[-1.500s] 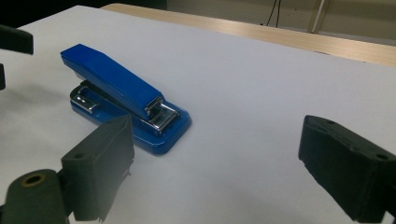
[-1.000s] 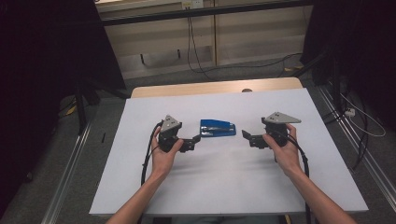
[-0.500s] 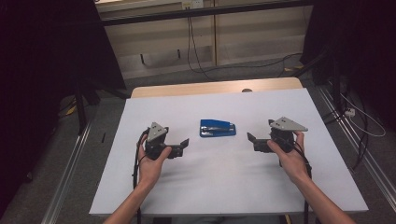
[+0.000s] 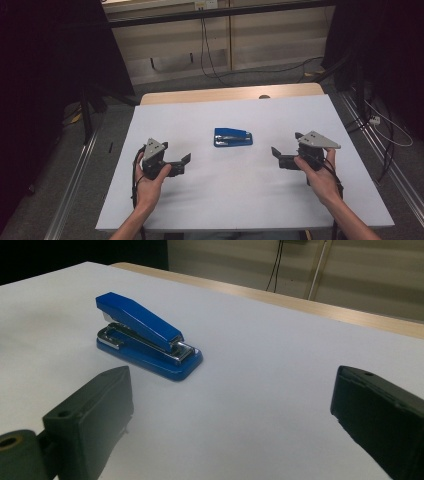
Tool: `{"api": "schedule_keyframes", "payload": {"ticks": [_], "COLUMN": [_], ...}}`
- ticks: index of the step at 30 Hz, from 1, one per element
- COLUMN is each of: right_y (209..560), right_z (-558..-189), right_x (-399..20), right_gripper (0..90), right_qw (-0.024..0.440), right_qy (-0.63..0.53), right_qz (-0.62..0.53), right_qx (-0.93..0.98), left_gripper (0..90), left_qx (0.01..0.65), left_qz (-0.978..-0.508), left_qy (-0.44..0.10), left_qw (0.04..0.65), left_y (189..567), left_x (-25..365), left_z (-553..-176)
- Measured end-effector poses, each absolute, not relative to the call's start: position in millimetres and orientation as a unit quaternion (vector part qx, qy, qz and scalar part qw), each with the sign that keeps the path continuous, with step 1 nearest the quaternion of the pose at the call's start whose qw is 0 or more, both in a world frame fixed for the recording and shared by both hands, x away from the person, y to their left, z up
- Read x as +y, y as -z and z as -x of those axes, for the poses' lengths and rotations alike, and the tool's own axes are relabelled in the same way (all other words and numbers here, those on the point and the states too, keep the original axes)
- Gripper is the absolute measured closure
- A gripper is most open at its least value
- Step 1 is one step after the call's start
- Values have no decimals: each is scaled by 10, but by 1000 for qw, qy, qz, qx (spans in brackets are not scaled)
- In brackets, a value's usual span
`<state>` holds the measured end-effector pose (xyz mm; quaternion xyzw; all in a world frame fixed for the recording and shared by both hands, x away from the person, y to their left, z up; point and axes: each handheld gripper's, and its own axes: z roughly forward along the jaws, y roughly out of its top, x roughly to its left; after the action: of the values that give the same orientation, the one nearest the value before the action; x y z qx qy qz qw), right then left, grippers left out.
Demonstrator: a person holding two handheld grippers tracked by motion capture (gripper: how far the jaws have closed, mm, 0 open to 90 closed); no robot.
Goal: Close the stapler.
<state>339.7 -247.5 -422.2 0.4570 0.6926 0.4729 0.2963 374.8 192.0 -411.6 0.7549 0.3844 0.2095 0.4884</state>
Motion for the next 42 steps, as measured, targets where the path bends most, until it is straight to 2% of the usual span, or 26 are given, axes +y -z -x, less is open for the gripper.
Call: {"api": "schedule_keyframes", "payload": {"ticks": [23,32,35,42], "right_y": [4210,4238,4288,4350], "right_z": [-3007,-2844,-2799,-2747], "right_x": [-2716,-2740,-2753,-2740], "right_gripper": [29,27,27,26], "right_qw": [330,329,325,322], "right_qy": [-467,-463,-465,-460], "right_qz": [-486,-492,-500,-504], "right_qx": [661,659,654,656], "left_gripper": [45,45,45,45], "left_qx": [392,399,407,396], "left_qz": [-744,-737,-732,-742], "left_qy": [-240,-242,-224,-234], "left_qw": [486,489,498,488], "left_y": [4096,4110,4131,4176], "left_x": [2237,2342,2362,2373], "left_z": [-3396,-3258,-3232,-3164]}}
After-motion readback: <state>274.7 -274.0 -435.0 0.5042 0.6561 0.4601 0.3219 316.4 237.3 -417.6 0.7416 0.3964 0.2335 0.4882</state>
